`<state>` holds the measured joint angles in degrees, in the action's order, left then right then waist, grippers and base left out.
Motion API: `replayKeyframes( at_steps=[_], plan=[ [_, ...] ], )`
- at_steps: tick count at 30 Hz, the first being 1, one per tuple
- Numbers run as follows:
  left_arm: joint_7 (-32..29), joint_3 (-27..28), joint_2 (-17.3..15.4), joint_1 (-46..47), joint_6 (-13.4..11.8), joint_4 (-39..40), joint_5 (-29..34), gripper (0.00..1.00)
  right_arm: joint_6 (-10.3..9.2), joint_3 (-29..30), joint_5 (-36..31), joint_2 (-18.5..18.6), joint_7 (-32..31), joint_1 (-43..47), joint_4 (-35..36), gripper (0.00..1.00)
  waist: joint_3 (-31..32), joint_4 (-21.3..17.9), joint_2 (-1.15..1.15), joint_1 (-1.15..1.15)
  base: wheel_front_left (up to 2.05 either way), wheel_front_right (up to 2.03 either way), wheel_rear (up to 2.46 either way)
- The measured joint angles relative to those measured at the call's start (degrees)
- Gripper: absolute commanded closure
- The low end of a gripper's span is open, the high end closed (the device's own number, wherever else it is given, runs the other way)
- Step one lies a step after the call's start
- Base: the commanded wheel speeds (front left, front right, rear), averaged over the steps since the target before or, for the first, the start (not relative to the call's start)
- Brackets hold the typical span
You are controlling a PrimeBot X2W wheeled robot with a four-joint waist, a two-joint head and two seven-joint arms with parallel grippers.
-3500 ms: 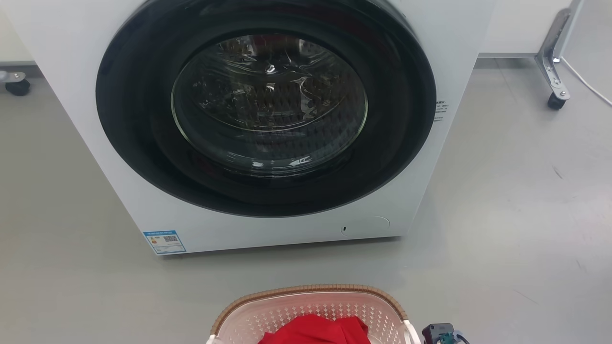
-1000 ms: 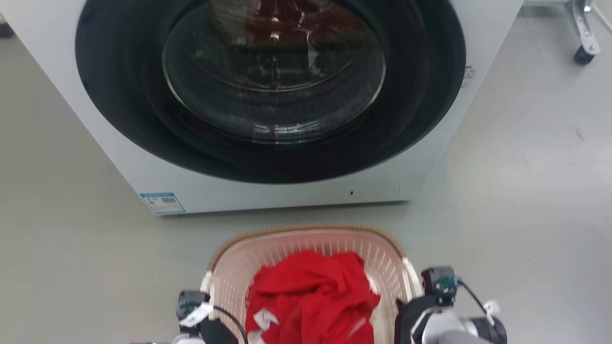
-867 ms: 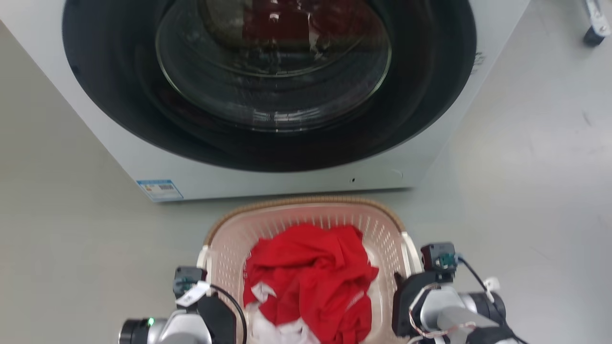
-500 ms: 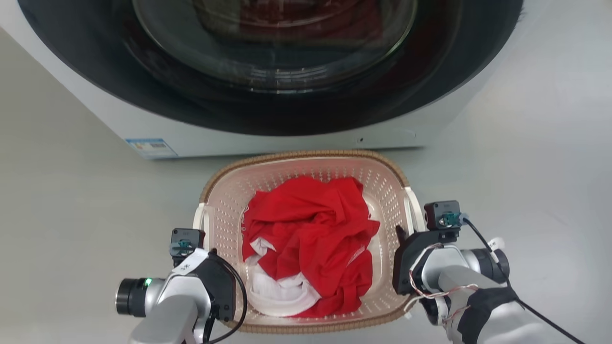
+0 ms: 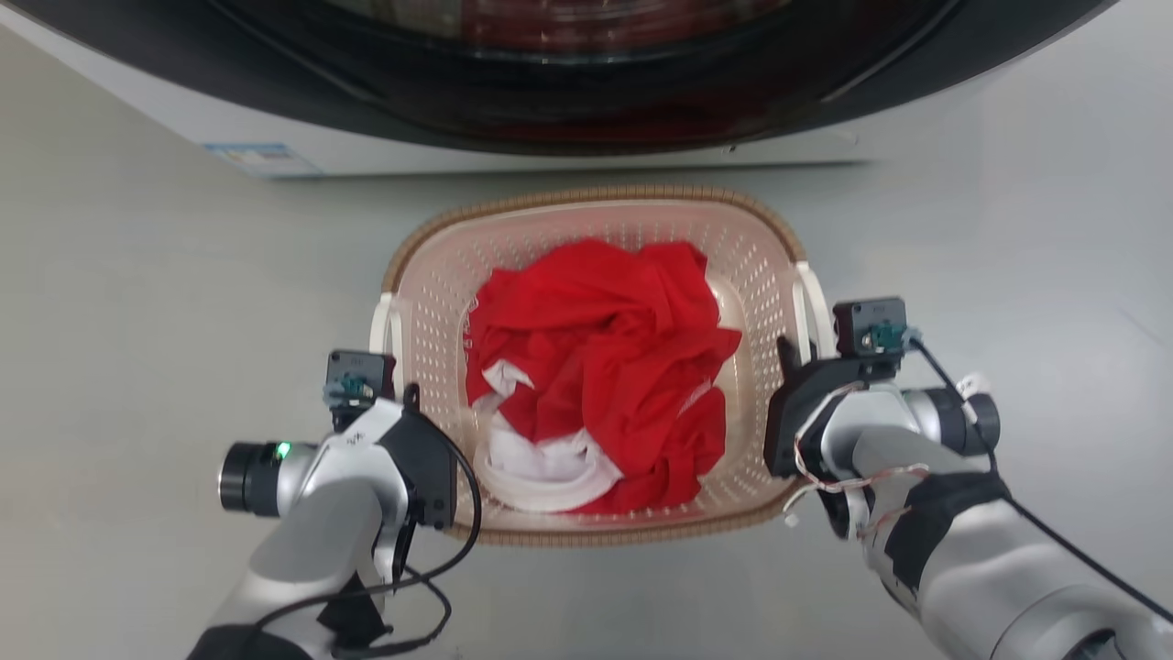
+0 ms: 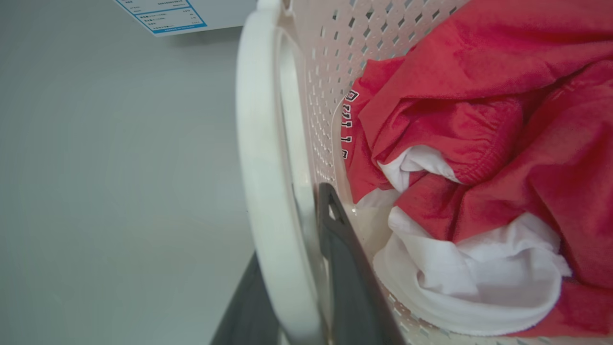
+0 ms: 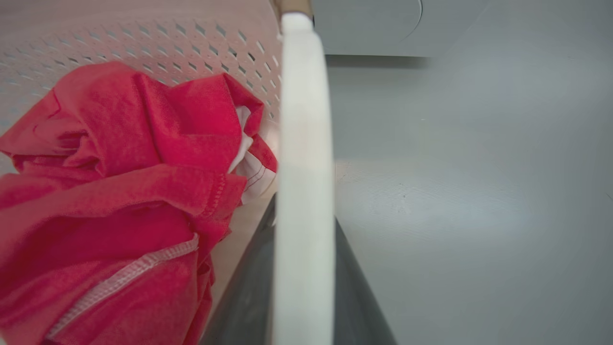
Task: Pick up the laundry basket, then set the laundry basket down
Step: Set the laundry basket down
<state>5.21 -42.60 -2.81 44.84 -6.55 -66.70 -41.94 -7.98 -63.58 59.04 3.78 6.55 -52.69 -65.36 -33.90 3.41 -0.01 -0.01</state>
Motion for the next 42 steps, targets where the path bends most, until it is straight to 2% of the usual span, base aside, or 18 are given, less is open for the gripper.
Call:
replayKeyframes(
  at_steps=[9, 16, 30, 32, 35, 40, 42],
  plan=[
    [0.67, 0.32, 0.11, 6.39, -0.02, 0.33, 0.55, 1.00, 0.00, 0.36, -1.02, 0.16, 1.68, -6.62, -1.66, 1.00, -7.73, 0.97, 0.00, 0.00, 0.00, 0.00, 0.00],
    [1.92, 0.40, 0.16, 8.47, -0.07, 0.08, 0.79, 1.00, 0.00, 0.51, -1.20, 0.30, 3.21, -7.97, -1.99, 1.00, -12.60, 1.64, 0.00, 0.00, 0.00, 0.00, 0.00],
    [4.99, 0.46, 0.34, 11.15, -0.07, -1.49, 1.70, 1.00, 0.00, 0.53, -1.60, 0.36, 5.23, -9.99, -2.23, 1.00, -15.32, 2.50, 0.01, 0.01, 0.00, 0.00, 0.00],
    [5.42, 0.46, 0.32, 11.21, -0.07, -1.64, 2.31, 1.00, 0.00, 0.41, -1.62, 0.38, 5.41, -9.98, -2.34, 0.96, -15.37, 2.51, 0.01, 0.01, 0.00, 0.00, 0.00],
    [5.56, 0.42, 0.33, 11.27, -0.07, -1.90, 2.35, 1.00, 0.00, 0.26, -1.62, 0.37, 5.63, -9.95, -2.34, 0.82, -15.44, 2.50, 0.01, 0.01, 0.00, 0.00, 0.00],
    [6.09, 0.38, 0.59, 11.35, -0.05, -2.72, 2.35, 1.00, 0.00, 0.07, -1.62, 0.36, 5.71, -9.83, -2.35, 0.76, -15.46, 2.46, 0.01, 0.01, 0.00, 0.00, 0.00],
    [6.42, 0.36, 0.62, 11.35, -0.05, -2.89, 2.36, 1.00, 0.00, -0.18, -1.69, 0.37, 5.71, -9.71, -2.43, 0.68, -15.43, 2.46, 0.01, 0.01, 0.00, 0.00, 0.00]
  ],
)
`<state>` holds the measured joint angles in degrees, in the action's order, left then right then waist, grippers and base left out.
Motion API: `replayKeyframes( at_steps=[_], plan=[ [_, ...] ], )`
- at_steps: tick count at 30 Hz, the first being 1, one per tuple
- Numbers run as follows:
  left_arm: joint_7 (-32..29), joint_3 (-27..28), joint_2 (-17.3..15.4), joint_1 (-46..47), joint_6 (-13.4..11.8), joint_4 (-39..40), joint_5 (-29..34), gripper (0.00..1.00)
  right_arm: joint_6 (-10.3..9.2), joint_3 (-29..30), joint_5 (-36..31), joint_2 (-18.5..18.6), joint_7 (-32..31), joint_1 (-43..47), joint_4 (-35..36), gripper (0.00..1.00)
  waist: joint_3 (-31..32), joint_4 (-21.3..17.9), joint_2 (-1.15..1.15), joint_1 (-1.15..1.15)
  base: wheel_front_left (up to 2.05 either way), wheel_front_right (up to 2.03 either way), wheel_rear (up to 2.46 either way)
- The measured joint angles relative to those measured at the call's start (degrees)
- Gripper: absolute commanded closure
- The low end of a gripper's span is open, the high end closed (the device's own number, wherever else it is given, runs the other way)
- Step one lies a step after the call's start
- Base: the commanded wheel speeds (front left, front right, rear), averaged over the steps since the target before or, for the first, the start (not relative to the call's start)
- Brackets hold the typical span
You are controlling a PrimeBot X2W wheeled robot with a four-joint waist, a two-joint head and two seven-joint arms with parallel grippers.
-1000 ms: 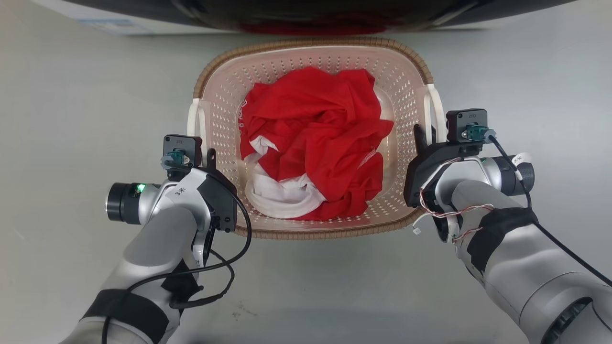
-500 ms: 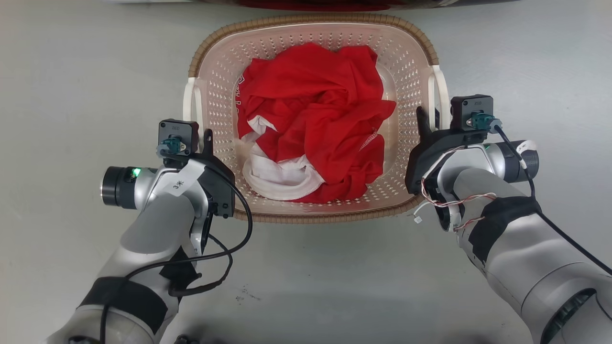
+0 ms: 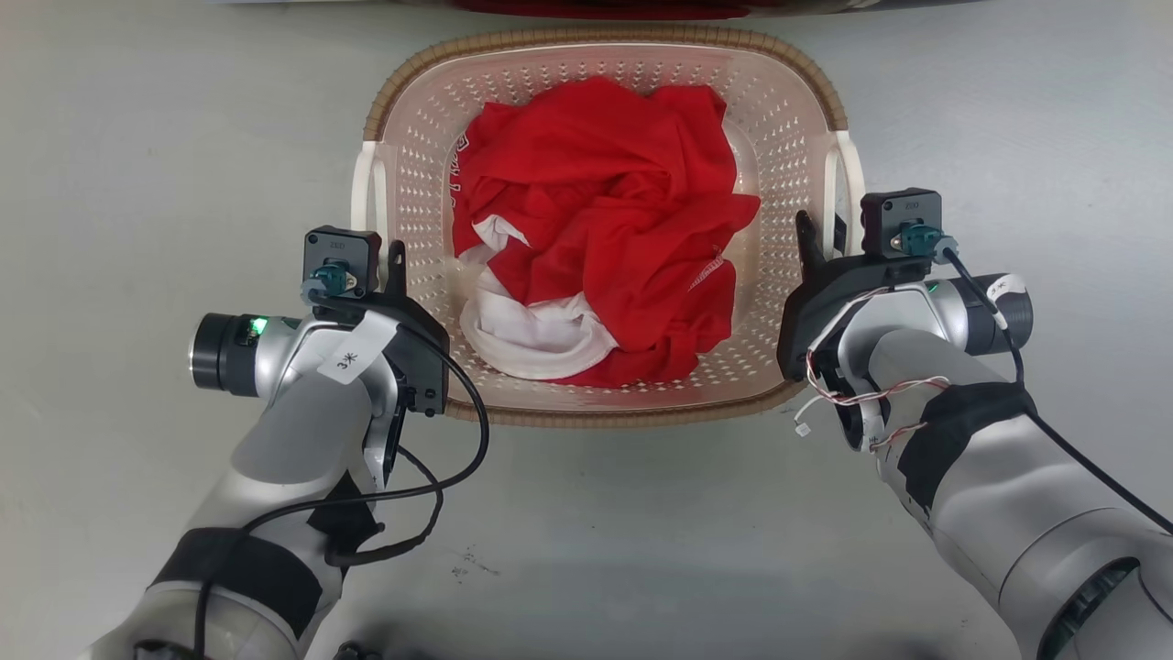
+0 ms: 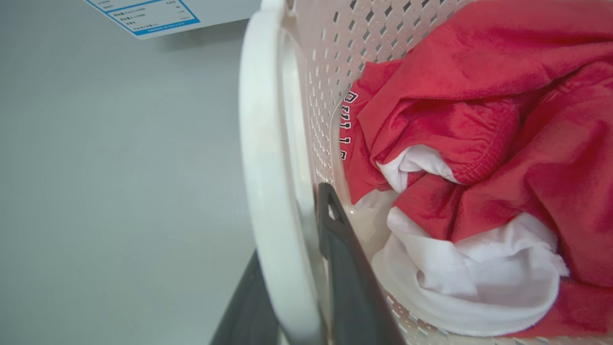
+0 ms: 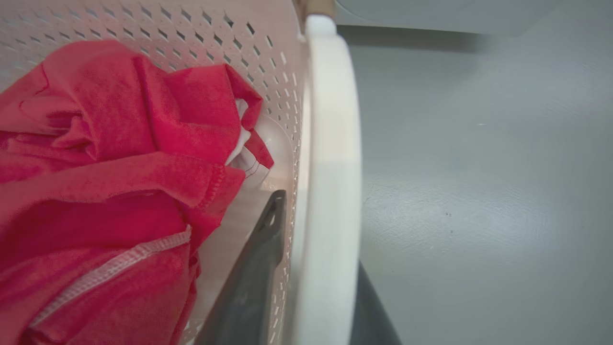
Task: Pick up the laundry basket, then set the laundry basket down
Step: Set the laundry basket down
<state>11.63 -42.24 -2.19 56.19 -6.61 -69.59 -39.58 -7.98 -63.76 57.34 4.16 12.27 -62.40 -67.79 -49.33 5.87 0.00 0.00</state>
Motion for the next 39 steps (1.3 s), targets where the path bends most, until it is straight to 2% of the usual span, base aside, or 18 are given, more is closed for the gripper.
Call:
replayKeyframes(
  at_steps=[2, 3, 4, 6, 7, 8, 9, 10, 11, 12, 13, 24, 39],
  plan=[
    [0.15, 0.00, -0.01, 0.09, -0.01, -0.11, 0.00, 1.00, 0.00, -0.16, -0.26, 0.01, 0.05, 0.25, -0.11, 0.56, 0.05, 0.00, 0.00, 0.00, 0.00, 0.00, 0.00],
    [0.16, 0.00, -0.04, 0.12, -0.04, -0.27, 0.01, 1.00, 0.05, -0.21, -0.33, 0.01, 0.31, 0.37, -0.11, 0.05, 0.08, 0.01, 0.00, 0.00, 0.00, 0.00, 0.00],
    [0.45, 0.01, -0.04, 0.13, -0.03, -0.32, 0.01, 0.96, 0.20, -0.24, -0.33, -0.02, 0.41, 0.50, -0.10, 0.00, 0.11, 0.02, 0.00, 0.01, 0.00, 0.00, 0.00],
    [0.58, 0.23, -0.05, 0.13, -0.03, -0.44, -0.01, 0.87, 0.27, -0.38, -0.33, -0.14, 0.43, 0.67, -0.05, 0.00, 0.18, 0.04, 0.00, 0.00, 0.00, 0.00, 0.00],
    [0.58, 0.46, 0.01, 0.13, -0.03, -0.47, -0.03, 0.78, 0.27, -0.44, -0.33, -0.26, 0.44, 0.68, -0.03, 0.00, 0.22, 0.06, 0.00, 0.01, 0.00, 0.00, 0.00],
    [0.58, 0.56, 0.04, 0.13, -0.03, -0.54, -0.07, 0.61, 0.27, -0.49, -0.33, -0.33, 0.45, 0.67, -0.01, 0.00, 0.26, 0.07, 0.00, 0.01, 0.00, 0.00, 0.00],
    [0.58, 0.56, 0.09, 0.13, -0.02, -0.64, -0.07, 0.54, 0.27, -0.53, -0.34, -0.34, 0.49, 0.67, -0.02, 0.00, 0.30, 0.09, 0.00, 0.01, 0.00, 0.00, 0.00],
    [0.58, 0.58, 0.12, 0.12, -0.02, -0.76, -0.07, 0.52, 0.27, -0.54, -0.34, -0.34, 0.49, 0.66, -0.03, 0.00, 0.33, 0.11, 0.00, 0.01, 0.00, 0.00, 0.00],
    [0.58, 0.70, 0.09, 0.12, -0.03, -0.91, -0.10, 0.42, 0.27, -0.55, -0.34, -0.34, 0.51, 0.65, -0.03, 0.00, 0.37, 0.13, 0.00, 0.01, 0.00, 0.00, 0.00],
    [0.58, 0.81, 0.08, 0.12, -0.03, -1.12, -0.12, 0.18, 0.27, -0.57, -0.36, -0.34, 0.52, 0.64, -0.04, 0.00, 0.42, 0.15, 0.00, 0.01, 0.00, 0.00, 0.00],
    [0.58, 0.83, 0.08, 0.09, -0.03, -1.31, -0.16, 0.00, 0.27, -0.58, -0.41, -0.33, 0.59, 0.61, -0.09, 0.00, 0.47, 0.16, 0.00, 0.01, 0.00, 0.00, 0.00],
    [1.09, 1.26, 0.32, -0.04, -0.03, -1.91, -0.40, 0.00, 0.41, -0.55, -0.51, -0.34, 1.20, -0.36, -1.33, 0.00, 1.62, 0.18, 0.00, 0.01, 0.00, 0.00, 0.00],
    [2.68, 2.80, -0.86, -1.42, -0.02, -1.62, -0.67, 0.00, 0.42, 1.25, -0.36, -0.38, 2.01, -0.03, -1.42, 0.00, 6.80, -1.04, 0.00, 0.01, 0.00, 0.00, 0.00]
  ],
)
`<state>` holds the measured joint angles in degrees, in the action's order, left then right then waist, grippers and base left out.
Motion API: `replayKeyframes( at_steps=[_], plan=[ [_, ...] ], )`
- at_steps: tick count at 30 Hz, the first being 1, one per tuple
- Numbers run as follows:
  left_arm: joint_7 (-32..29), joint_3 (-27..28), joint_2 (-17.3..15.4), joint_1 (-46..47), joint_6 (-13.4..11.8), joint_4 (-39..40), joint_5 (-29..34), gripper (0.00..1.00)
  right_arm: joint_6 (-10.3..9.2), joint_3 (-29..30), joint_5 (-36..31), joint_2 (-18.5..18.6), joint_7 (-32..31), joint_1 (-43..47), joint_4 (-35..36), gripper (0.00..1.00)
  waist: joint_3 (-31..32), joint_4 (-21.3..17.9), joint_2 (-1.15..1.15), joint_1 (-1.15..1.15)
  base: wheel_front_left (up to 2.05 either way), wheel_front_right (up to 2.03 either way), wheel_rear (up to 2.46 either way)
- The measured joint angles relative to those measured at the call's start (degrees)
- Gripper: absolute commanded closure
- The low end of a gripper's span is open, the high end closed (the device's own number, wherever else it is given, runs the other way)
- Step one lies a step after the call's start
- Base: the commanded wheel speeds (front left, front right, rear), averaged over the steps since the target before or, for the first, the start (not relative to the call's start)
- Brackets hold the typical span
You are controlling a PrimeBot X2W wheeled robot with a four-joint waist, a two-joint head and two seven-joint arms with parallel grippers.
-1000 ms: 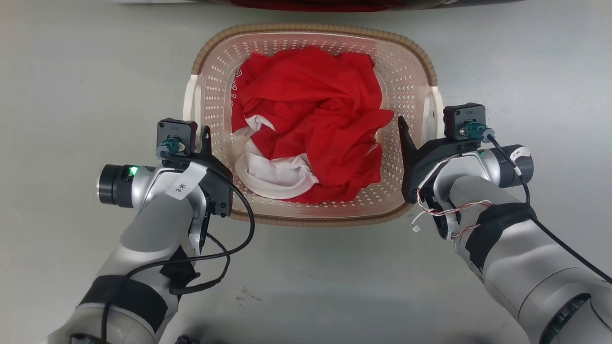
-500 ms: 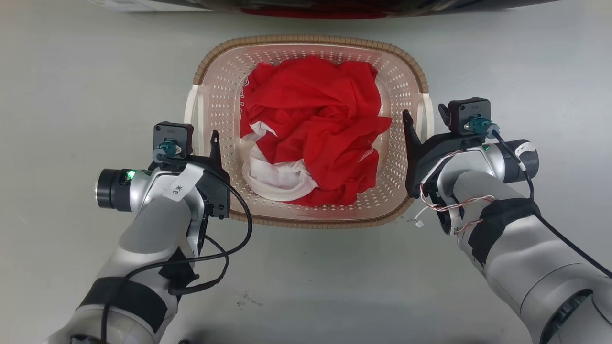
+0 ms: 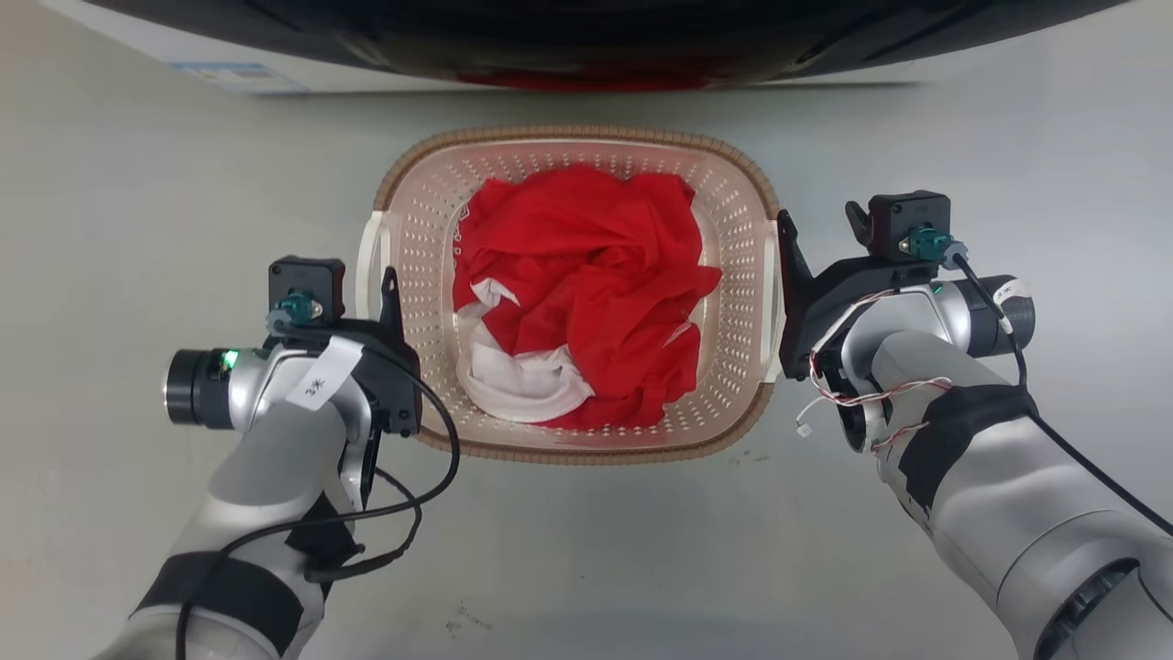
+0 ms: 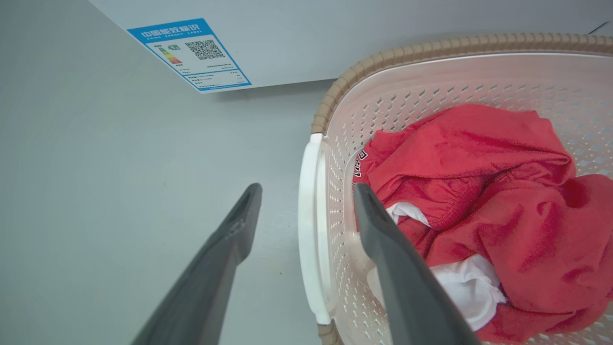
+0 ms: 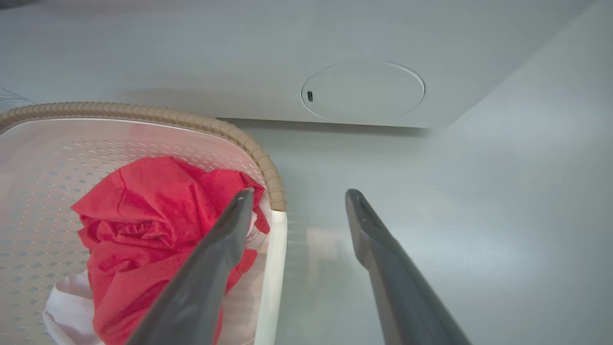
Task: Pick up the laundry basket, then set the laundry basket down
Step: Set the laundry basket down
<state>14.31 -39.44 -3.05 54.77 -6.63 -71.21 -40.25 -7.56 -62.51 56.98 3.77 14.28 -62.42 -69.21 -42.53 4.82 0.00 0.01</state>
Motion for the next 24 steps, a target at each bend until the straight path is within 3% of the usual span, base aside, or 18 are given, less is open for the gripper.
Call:
replayKeyframes(
  at_steps=[16, 24],
  plan=[
    [0.00, 2.16, -2.94, -8.49, 0.01, 10.68, 1.82, 0.00, 2.07, 5.34, -1.66, 1.70, 0.01, 4.85, 6.84, 0.00, 10.47, -2.29, 0.00, 0.00, 0.00, 0.00, 0.00],
    [0.00, 4.23, -3.98, -16.83, -0.43, 18.48, 4.69, 0.00, 2.29, 9.35, -3.65, 2.74, 0.02, 11.77, 13.17, 0.00, 16.35, -2.98, 0.00, 0.00, 0.00, 0.00, 0.00]
  ],
)
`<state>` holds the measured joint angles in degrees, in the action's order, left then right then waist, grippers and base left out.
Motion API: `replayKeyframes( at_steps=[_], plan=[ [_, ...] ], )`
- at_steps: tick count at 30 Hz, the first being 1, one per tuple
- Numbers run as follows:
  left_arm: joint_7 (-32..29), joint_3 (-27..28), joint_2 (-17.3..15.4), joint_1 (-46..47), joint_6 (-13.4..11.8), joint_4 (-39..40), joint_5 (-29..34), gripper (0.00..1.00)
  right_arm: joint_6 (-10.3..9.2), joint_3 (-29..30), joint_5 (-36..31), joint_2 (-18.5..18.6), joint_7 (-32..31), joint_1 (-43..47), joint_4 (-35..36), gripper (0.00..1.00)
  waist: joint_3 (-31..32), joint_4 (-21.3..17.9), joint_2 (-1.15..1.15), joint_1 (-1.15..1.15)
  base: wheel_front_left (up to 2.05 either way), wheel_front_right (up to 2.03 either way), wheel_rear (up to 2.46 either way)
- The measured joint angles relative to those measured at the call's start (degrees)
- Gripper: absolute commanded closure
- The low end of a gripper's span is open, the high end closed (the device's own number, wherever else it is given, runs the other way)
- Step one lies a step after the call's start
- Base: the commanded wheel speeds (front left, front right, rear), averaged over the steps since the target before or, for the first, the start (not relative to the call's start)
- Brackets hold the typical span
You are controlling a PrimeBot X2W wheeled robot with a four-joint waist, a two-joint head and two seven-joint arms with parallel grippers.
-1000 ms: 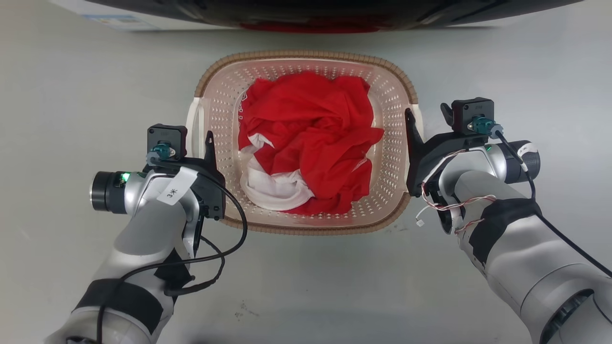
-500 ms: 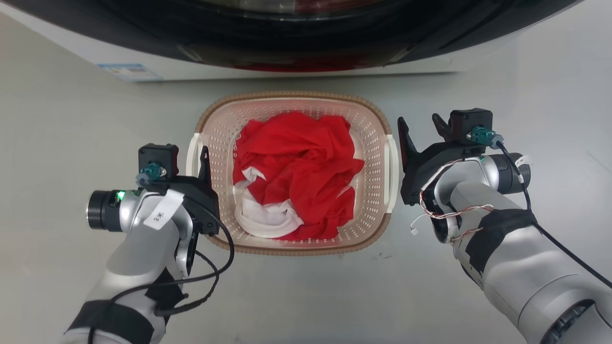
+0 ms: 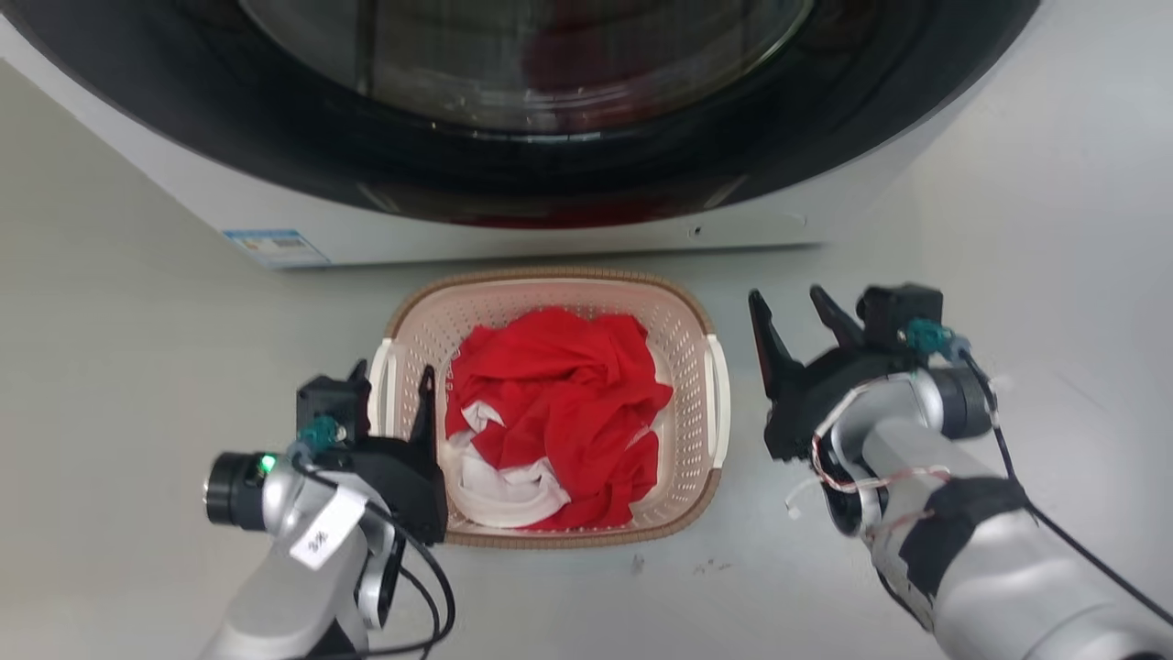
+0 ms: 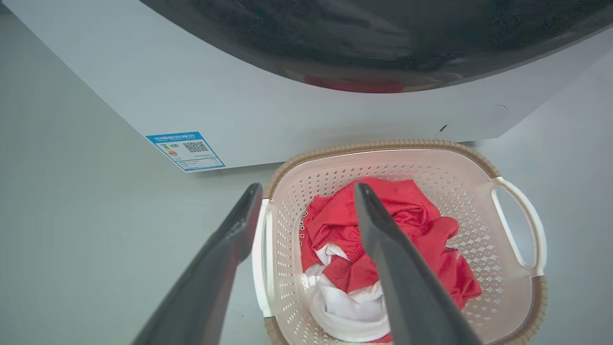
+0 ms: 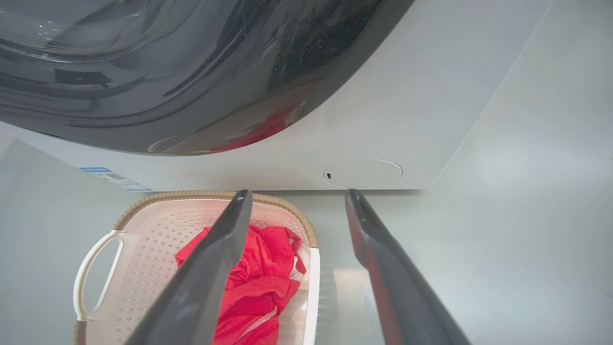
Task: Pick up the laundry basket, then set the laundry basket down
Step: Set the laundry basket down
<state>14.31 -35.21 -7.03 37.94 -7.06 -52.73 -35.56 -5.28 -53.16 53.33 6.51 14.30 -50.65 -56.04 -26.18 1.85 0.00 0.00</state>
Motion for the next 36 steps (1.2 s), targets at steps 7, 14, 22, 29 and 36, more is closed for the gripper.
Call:
replayKeyframes(
  at_steps=[7, 14, 22, 29, 36],
  plan=[
    [0.00, 3.65, -0.51, -8.90, -0.01, 7.55, 1.55, 0.00, -0.79, 4.80, -2.16, 1.47, 0.00, 8.63, 5.86, 0.00, 5.66, -0.26, 0.00, 0.01, 0.00, 0.00, 0.00],
    [0.00, 9.49, -0.92, -18.55, -0.05, 14.12, 4.94, 0.00, -1.35, 9.14, -5.90, 2.71, -0.01, 18.24, 12.99, 0.00, 11.51, -0.41, 0.00, 0.01, 0.00, 0.00, 0.00],
    [0.00, 15.63, -0.55, -28.89, -0.05, 23.07, 10.57, 0.00, -1.86, 13.54, -11.44, 4.30, -0.01, 28.85, 22.97, 0.00, 17.77, -0.44, 0.00, 0.01, 0.00, 0.00, 0.00],
    [0.00, 21.52, 0.15, -37.82, -0.07, 30.89, 15.19, 0.00, -1.87, 19.96, -17.17, 4.43, 0.01, 36.57, 30.12, 0.00, 22.01, -0.89, 0.00, 0.01, 0.00, 0.00, 0.00],
    [0.00, 24.52, 1.65, -43.26, -0.07, 38.43, 19.50, 0.00, -1.87, 25.52, -22.74, 4.36, 0.01, 43.85, 35.90, 0.00, 24.93, -1.88, 0.00, 0.01, 0.00, 0.00, 0.00]
  ],
)
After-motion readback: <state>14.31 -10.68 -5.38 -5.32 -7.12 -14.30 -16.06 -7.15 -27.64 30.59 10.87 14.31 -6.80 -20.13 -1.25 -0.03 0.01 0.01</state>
